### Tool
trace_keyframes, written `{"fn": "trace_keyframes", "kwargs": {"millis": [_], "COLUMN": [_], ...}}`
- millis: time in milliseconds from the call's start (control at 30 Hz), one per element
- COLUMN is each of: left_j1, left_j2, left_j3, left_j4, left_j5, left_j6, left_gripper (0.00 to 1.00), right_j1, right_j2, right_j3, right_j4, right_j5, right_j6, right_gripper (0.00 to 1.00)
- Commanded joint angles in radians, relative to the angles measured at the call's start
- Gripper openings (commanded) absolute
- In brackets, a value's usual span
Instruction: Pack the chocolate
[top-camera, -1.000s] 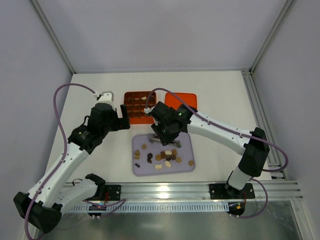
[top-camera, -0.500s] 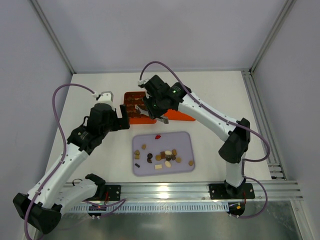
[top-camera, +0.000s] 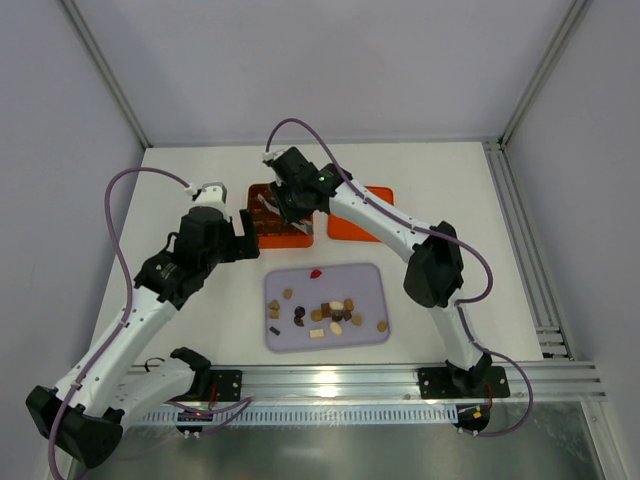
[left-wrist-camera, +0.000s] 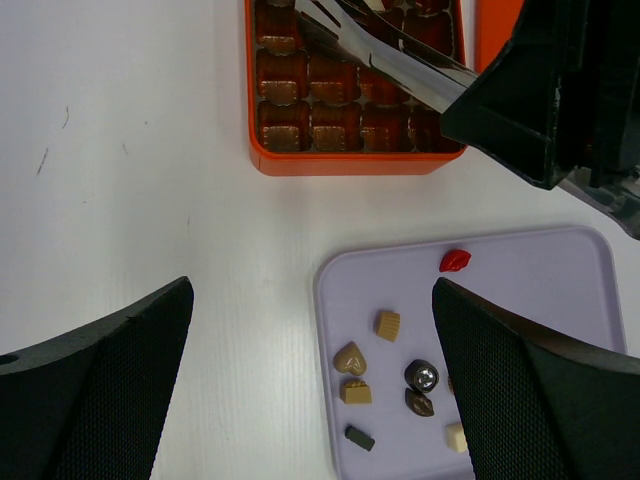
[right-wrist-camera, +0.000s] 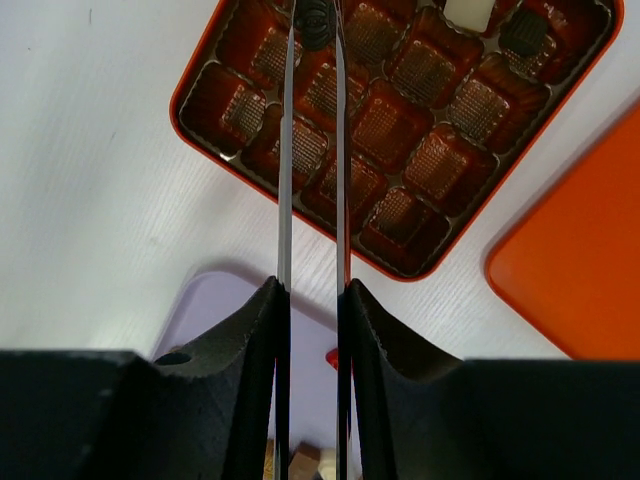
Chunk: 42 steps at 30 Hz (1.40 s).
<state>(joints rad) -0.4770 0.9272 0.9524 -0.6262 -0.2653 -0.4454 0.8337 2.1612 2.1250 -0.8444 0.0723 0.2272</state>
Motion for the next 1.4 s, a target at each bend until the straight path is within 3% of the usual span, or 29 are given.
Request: {"fn": "trace_keyframes", "kwargs": {"millis": [0, 267, 833, 1067, 1367], "left_j1": [0.006, 0.006, 0.008, 0.008, 0.008], "left_j2": [-0.014, -0.01, -0.011, -0.013, -0.019], "left_j3": [-0.003, -0.003, -0.003, -0.001, -0.003], "left_j4": [0.025, 0.025, 0.025, 0.026, 0.025], "left_j5": [-0.003, -0.002, -0.003, -0.005, -0.011], "left_j6": [-0.006, -0.006, -0.006, -0.006, -0.007], "left_gripper": [1.0, 1.0, 1.0, 1.0, 1.0], "right_j1": [-0.001, -0.002, -0.002, -0.002, 0.016], "right_j2": [0.006, 0.049, 0.051, -0.061, -0.357], "right_j3": [0.056, 0.058, 0.069, 0.04, -0.245], "right_j4": [0.1, 0.14, 0.142, 0.111, 0.05], "right_j5": [0.014, 0.014, 0.024, 0.087, 0.08], "right_j6": [0.018, 0.034, 0.037, 0.021, 0.054], "right_gripper": [0.34, 0.34, 0.45, 0.45, 0.43]}}
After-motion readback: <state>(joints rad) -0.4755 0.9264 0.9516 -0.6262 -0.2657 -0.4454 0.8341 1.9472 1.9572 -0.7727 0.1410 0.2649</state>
